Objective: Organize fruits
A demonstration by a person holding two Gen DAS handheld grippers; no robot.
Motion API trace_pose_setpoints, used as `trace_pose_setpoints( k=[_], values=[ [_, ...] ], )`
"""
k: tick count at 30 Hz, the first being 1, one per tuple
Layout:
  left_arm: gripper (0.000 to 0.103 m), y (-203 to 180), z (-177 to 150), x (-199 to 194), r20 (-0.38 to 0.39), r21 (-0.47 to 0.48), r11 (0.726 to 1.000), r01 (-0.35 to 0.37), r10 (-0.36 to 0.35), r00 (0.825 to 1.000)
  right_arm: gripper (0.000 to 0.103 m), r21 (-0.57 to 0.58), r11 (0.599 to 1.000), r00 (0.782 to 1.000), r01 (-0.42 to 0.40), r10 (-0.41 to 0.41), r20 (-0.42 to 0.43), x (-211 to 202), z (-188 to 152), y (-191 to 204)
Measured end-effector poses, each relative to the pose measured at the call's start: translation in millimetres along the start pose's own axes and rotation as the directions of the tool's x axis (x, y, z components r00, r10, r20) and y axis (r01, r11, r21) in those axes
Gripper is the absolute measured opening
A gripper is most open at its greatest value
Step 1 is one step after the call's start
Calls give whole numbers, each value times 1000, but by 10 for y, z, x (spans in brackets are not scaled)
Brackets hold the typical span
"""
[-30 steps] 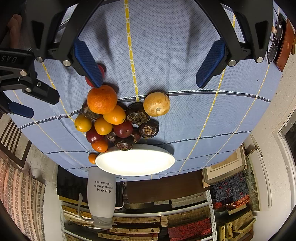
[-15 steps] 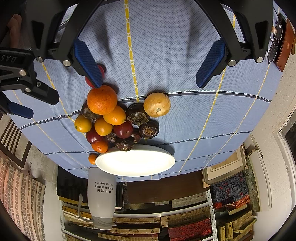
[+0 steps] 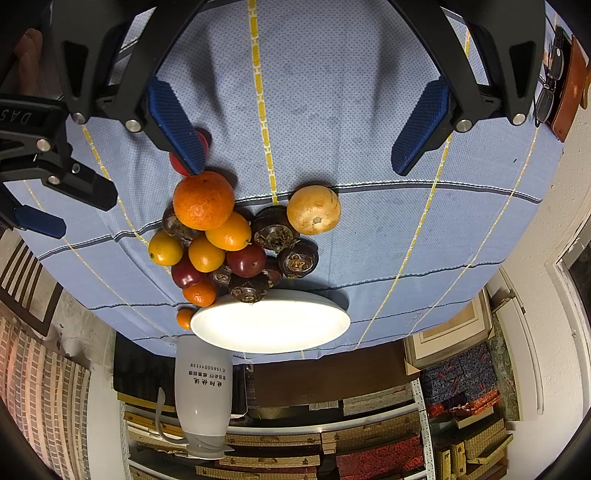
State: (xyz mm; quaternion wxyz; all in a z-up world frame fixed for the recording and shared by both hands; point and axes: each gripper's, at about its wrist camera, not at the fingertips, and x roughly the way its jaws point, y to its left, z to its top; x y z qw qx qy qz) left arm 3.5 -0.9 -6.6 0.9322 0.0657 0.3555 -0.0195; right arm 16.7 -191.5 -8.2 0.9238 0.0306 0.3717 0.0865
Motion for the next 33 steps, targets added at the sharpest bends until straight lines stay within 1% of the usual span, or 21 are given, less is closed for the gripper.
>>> trace_pose_setpoints(
  k=[9,13,15,18,21,24,26,29,33],
  values=[
    [99,1,-5,-3,-2,1,1000,-1,1,1000,100,0,1000,1000,-1,1,0,0,-2,0],
    [99,3,-43,18,-15,4,1000,-2,2,1000,100,-3,1000,1000,-3,3,-10,14,-6,14],
    [99,4,-64,72,-42,6,1000,-3,3,999,100,-8,1000,1000,0,-1,-26,38,-12,24],
    [99,33,-83,204,-115,-2,1000,13,-13,993,100,-22,1000,997,20,-22,-71,111,-31,27],
    [99,77,-127,380,-206,-24,999,37,-41,978,100,-44,997,990,57,-62,-125,207,-67,30],
    [99,99,-148,495,-263,-38,998,50,-58,963,100,-61,996,980,65,-75,-186,318,-96,17],
    [99,156,-167,505,-267,-62,996,68,-82,960,100,-72,996,975,59,-73,-208,362,-115,14],
    [99,170,-205,492,-268,-58,996,66,-79,960,100,-115,991,967,62,-88,-240,428,-154,26],
    [99,194,-243,475,-270,-60,996,70,-84,959,100,-117,993,970,16,-44,-240,425,-171,-28]
  ],
)
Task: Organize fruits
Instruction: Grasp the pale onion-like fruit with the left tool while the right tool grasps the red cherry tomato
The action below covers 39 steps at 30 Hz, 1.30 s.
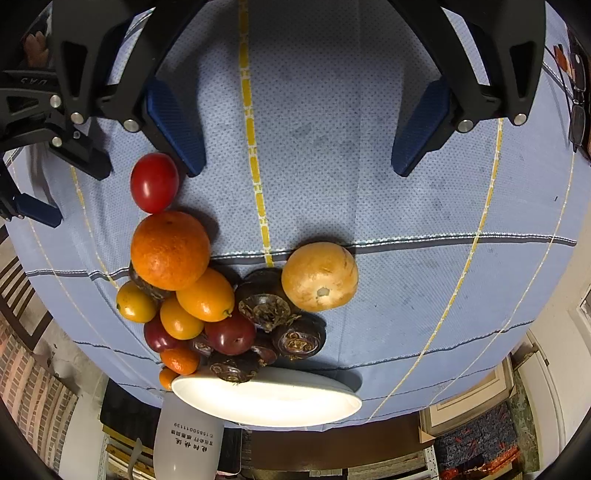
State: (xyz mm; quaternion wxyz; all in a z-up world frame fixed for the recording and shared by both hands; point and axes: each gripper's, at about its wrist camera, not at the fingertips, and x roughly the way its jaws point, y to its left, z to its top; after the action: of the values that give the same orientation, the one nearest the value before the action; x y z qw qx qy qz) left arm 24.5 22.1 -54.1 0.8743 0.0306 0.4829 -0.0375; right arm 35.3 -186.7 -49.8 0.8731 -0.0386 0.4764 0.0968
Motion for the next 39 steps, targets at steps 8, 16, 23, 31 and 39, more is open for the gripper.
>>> trace_pose_setpoints(
  k=[8,16,23,31,39],
  values=[
    [99,230,211,33,12,4,999,41,-41,999,100,-51,997,999,-49,49,-1,-12,-7,-30],
    [98,325,437,-31,81,55,998,-4,-1,997,100,49,982,982,-184,181,55,-80,-6,-239],
    [60,295,588,113,82,116,991,69,-79,994,99,29,977,973,-212,209,93,-148,-13,-216],
    [42,249,586,173,89,163,977,135,-151,985,63,-28,967,959,-254,255,124,-258,-21,-29],
    [41,370,605,149,83,107,981,162,-171,982,53,-155,955,964,-253,262,39,-127,46,689]
  ],
)
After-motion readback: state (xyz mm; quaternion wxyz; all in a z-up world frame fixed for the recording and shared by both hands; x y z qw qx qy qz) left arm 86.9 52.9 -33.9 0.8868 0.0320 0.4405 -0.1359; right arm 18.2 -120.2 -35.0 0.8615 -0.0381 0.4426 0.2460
